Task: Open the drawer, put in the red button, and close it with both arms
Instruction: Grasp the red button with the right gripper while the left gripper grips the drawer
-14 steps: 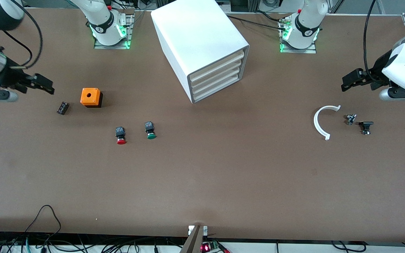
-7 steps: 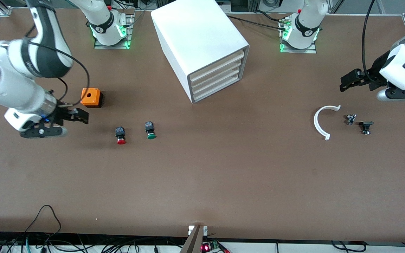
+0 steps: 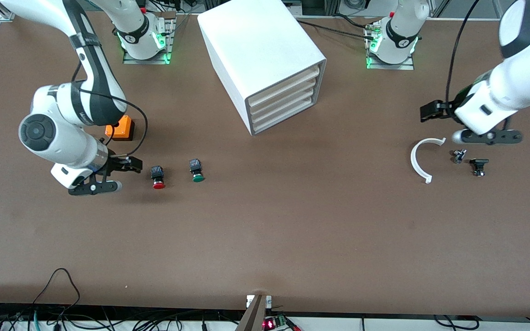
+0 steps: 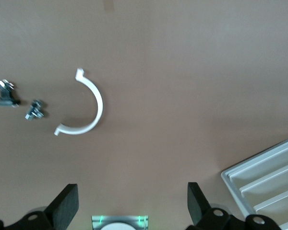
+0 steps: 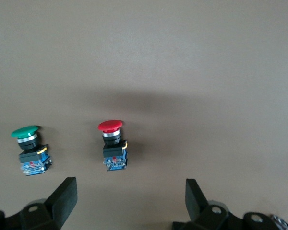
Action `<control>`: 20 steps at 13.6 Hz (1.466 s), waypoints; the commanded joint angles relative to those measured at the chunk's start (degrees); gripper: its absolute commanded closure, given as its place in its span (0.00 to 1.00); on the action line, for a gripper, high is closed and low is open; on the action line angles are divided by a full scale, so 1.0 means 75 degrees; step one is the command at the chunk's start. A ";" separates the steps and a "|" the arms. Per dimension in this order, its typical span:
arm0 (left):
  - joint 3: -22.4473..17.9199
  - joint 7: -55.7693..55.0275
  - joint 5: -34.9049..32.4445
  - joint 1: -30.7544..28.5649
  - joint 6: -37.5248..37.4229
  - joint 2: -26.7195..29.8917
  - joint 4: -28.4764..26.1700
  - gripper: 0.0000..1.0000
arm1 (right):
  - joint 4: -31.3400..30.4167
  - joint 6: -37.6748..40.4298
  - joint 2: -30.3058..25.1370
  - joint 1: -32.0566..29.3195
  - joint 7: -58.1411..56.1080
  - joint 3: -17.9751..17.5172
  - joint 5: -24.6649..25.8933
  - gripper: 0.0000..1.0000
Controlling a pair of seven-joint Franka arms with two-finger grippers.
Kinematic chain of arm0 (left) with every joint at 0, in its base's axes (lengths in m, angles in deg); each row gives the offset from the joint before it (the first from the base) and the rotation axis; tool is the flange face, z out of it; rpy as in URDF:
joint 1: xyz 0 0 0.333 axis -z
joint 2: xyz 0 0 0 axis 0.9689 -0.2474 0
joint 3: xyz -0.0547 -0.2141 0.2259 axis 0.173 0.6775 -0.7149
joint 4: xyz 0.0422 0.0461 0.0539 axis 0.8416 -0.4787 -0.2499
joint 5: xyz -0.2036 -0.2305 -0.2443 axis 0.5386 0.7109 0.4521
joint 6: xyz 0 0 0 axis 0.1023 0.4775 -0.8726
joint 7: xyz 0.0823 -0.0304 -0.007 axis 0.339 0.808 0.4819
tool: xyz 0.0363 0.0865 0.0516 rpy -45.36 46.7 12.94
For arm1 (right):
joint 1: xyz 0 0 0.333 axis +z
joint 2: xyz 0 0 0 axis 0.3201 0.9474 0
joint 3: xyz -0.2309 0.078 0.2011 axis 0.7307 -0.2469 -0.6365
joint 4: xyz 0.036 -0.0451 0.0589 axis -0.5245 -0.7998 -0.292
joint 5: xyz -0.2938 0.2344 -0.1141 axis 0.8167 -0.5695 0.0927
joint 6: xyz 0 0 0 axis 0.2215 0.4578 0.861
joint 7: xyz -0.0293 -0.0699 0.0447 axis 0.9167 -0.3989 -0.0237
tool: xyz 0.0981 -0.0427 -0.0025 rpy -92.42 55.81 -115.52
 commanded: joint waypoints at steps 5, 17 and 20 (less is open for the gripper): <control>0.0137 0.0156 0.2888 0.0053 0.0345 -0.1178 -0.1708 0.00 | -0.0983 -0.1577 0.0390 -0.0005 -0.0569 -0.0524 -0.0099 0.00; 0.1660 0.2324 0.6185 0.0521 0.2080 -0.2094 -0.3444 0.00 | -0.2533 -0.4054 0.0883 -0.0040 -0.0581 -0.0524 -0.0052 0.06; 0.1859 0.2336 0.6384 0.0521 0.2278 -0.2094 -0.3666 0.01 | -0.2475 -0.3961 0.0883 -0.0040 -0.0570 -0.0536 -0.0041 0.58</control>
